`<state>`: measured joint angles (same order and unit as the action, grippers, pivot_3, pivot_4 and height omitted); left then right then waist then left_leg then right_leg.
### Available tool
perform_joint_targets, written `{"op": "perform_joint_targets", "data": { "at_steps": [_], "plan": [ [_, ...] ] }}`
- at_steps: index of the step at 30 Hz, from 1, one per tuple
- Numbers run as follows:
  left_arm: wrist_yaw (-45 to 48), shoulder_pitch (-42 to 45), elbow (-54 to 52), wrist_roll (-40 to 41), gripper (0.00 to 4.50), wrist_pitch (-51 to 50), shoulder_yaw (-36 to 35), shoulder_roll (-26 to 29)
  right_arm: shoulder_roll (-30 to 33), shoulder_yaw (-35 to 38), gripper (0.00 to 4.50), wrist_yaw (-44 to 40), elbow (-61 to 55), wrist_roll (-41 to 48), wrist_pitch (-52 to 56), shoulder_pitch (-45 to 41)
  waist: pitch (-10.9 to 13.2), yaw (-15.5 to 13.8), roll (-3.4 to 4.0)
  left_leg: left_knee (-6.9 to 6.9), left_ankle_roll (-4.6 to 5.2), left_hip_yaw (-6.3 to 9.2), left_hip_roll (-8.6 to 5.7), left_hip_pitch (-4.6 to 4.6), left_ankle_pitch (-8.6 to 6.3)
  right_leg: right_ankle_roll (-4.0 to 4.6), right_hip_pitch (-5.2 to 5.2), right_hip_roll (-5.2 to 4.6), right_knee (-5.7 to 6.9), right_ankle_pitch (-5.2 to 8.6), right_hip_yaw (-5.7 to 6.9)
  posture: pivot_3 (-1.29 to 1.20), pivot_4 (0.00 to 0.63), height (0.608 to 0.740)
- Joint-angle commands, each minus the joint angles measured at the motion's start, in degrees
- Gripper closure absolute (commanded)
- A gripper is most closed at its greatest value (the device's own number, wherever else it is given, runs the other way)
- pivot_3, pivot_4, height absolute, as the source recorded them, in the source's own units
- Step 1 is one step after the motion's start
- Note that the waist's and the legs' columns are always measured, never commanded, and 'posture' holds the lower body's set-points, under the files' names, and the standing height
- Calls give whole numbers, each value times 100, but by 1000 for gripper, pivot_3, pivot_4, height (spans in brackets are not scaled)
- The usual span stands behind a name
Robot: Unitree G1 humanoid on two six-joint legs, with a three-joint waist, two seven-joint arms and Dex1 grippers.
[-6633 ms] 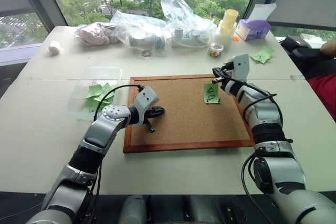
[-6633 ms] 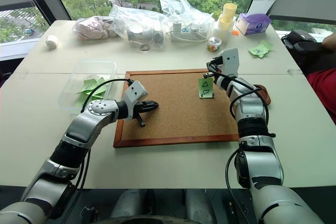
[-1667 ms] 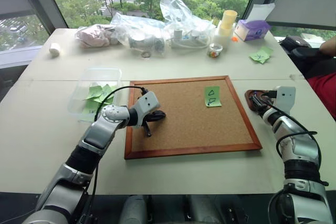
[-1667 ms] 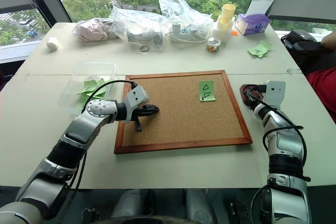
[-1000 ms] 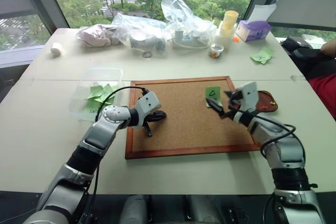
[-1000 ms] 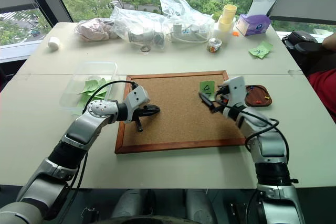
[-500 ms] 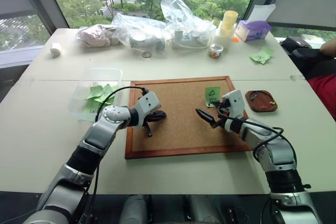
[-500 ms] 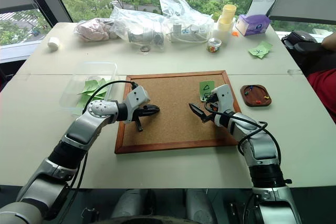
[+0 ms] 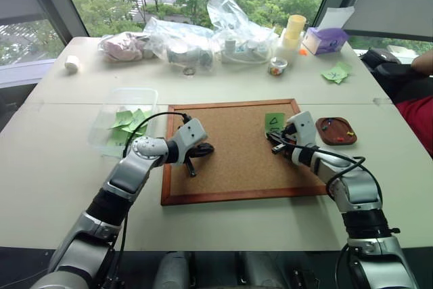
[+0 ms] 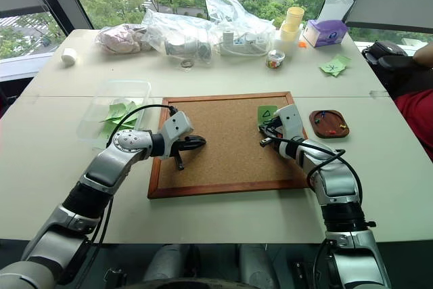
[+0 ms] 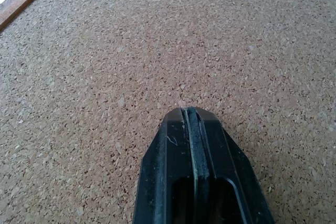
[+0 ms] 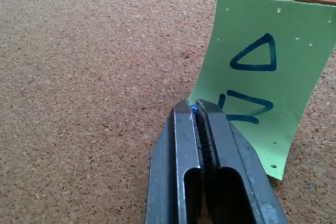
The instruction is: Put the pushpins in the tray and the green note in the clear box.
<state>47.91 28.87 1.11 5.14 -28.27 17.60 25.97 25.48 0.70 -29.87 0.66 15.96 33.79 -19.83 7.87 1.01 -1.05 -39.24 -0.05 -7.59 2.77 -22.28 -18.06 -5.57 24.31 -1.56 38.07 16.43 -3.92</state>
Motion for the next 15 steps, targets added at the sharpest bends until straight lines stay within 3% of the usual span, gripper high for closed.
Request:
{"op": "perform_joint_targets", "data": {
  "at_steps": [1,10,15],
  "plan": [
    [-22,-140,132,-137,4500,-121,137,14,-97,-40,4465,17,8,-86,-231,64,0,1,0,0,0,0,0,0,0,0,0,0,0,0,0,0,150,738],
    [17,-162,165,-35,4500,-170,71,-27,-269,836,4465,260,-693,402,-616,-352,3,-1,5,0,-4,-1,0,0,2,0,1,-1,1,0,0,0,150,738],
    [106,-161,111,42,4500,-214,32,-48,-55,843,4465,120,-947,515,-421,-523,3,-2,4,0,-2,-1,0,0,1,0,1,-1,1,0,0,0,150,738]
  ]
}}
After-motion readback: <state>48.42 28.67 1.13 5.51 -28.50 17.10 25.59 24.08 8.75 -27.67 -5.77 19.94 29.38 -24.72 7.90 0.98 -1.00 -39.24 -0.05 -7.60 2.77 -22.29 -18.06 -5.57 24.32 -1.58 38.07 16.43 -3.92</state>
